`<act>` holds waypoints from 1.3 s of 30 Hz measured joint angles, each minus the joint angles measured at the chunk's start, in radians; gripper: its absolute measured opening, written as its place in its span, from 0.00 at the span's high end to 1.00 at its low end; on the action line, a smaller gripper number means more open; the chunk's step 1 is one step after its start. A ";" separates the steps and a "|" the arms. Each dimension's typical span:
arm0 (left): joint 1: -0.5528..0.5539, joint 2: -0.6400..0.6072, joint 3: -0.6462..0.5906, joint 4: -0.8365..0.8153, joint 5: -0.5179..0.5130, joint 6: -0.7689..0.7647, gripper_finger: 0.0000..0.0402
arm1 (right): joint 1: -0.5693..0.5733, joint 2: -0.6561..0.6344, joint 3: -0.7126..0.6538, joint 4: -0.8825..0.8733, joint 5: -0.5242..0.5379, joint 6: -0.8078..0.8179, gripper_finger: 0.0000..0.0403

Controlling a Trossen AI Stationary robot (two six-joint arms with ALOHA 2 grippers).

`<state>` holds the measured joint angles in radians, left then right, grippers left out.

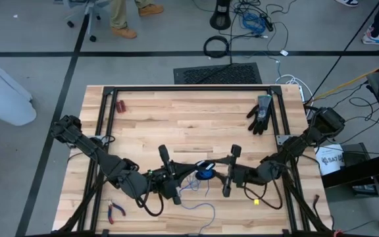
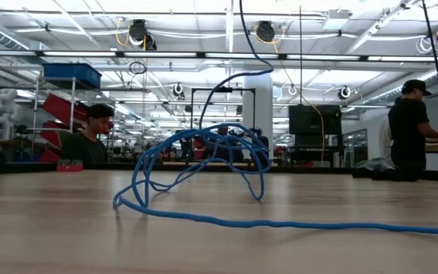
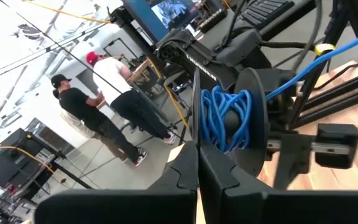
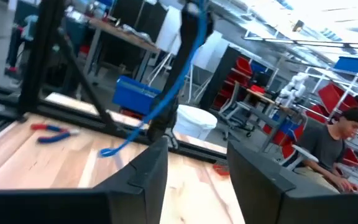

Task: Coil cords
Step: Uncoil the blue wire from the spool

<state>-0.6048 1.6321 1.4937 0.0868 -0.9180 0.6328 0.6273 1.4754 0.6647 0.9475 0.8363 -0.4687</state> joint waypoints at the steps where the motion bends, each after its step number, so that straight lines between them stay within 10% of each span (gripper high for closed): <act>1: 0.000 0.000 0.000 0.000 0.000 0.000 1.00 | 0.000 0.000 0.000 -0.011 -0.001 0.000 0.62; 39: 0.000 0.000 -0.002 0.001 -0.001 -0.018 1.00 | -0.079 0.077 0.069 0.041 -0.251 0.222 0.64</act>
<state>-0.6044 1.6321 1.4921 0.0882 -0.9192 0.6145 0.5481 1.5528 0.7332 0.9889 0.5852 -0.2464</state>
